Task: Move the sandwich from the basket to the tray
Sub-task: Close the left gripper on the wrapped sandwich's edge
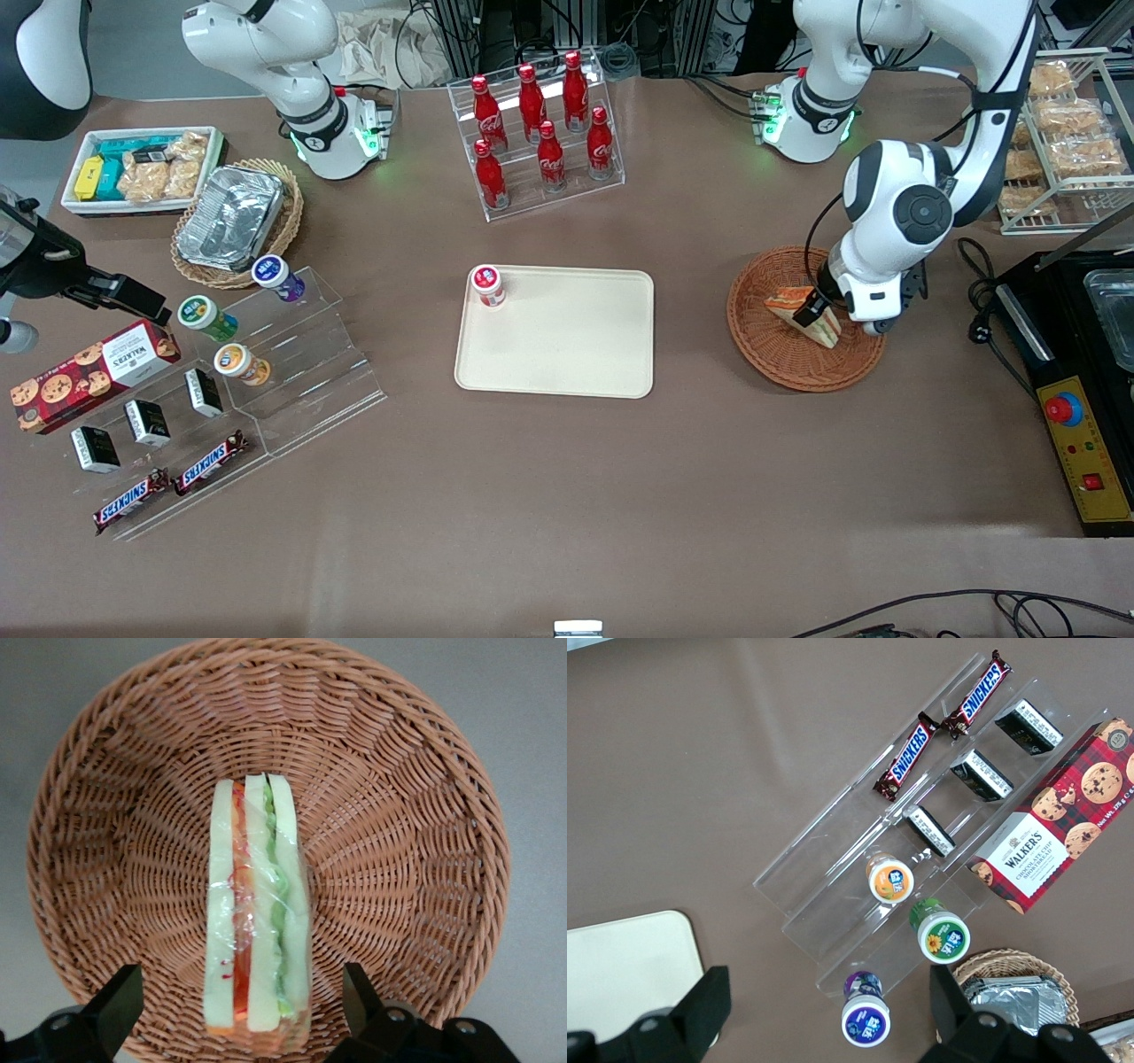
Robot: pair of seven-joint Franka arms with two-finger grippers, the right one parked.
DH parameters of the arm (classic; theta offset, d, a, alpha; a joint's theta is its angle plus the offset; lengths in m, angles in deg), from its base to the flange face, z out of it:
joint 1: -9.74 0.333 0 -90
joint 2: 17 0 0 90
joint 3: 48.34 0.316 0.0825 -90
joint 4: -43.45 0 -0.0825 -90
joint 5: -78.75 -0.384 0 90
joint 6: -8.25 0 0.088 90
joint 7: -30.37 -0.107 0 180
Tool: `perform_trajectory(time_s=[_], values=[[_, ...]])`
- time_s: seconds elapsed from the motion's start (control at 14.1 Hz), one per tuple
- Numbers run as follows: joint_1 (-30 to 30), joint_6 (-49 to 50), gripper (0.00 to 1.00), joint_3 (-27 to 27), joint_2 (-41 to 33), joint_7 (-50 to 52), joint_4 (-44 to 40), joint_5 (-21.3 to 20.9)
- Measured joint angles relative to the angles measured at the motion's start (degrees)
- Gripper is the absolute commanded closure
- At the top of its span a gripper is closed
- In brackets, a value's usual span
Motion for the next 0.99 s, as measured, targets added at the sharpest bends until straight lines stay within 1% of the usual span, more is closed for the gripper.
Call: perform_trajectory(time_s=[0.14, 0.28, 0.35, 0.5, 0.64, 0.71, 0.92, 0.99], values=[[-0.22, -0.82, 0.01, -0.04, 0.69, 0.44, 0.04, 0.0], [-0.23, -1.42, 0.11, -0.04, 1.39, 0.48, 0.12, 0.0], [-0.28, -1.67, 0.14, -0.06, 1.67, 0.48, 0.13, 0.0], [-0.79, -2.17, 0.27, -0.11, 2.37, 0.49, 0.16, 0.0], [-1.27, -3.04, 0.45, -0.13, 3.08, 0.57, 0.23, 0.0], [-1.36, -3.3, 0.5, -0.13, 3.32, 0.62, 0.23, 0.0], [-1.39, -3.47, 0.5, -0.12, 3.47, 0.63, 0.23, -0.01], [-1.39, -3.47, 0.68, -0.12, 3.47, 0.63, 0.23, -0.02]])
